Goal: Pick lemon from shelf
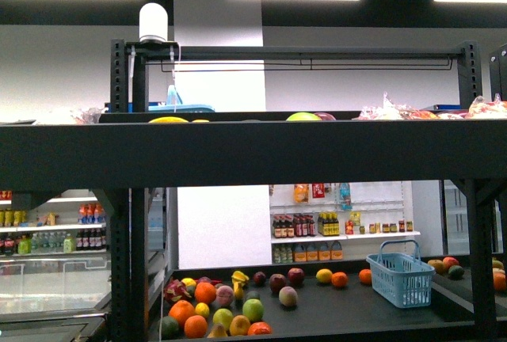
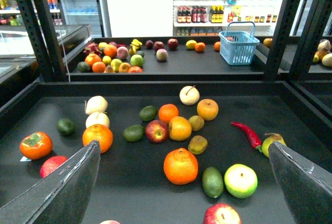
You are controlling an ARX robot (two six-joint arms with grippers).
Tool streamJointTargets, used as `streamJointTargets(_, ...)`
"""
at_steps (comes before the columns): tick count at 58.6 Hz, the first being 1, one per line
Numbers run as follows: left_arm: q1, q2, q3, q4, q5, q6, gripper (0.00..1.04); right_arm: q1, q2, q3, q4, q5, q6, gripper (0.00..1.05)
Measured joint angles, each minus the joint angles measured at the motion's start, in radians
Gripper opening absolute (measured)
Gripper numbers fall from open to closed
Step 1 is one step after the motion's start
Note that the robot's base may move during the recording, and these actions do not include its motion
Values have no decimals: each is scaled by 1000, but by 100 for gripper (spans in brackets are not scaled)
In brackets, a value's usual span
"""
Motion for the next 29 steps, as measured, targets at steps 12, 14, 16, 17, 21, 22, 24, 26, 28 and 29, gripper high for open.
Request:
streamJointTargets(12,0,0,0,0,0,0,97,0,0,0,0,0,0,97)
streamJointTargets(14,0,0,0,0,0,0,97,0,0,0,0,0,0,97)
streamJointTargets(16,0,0,0,0,0,0,97,0,0,0,0,0,0,97)
streamJointTargets(17,0,0,0,0,0,0,97,0,0,0,0,0,0,97)
streamJointTargets(21,0,0,0,0,0,0,97,0,0,0,0,0,0,97)
streamJointTargets(22,0,0,0,0,0,0,97,0,0,0,0,0,0,97)
streamJointTargets(24,0,0,0,0,0,0,97,0,0,0,0,0,0,97)
streamJointTargets(26,0,0,0,0,0,0,97,0,0,0,0,0,0,97)
streamJointTargets(28,0,0,0,0,0,0,97,0,0,0,0,0,0,97)
streamJointTargets(29,0,0,0,0,0,0,97,0,0,0,0,0,0,97)
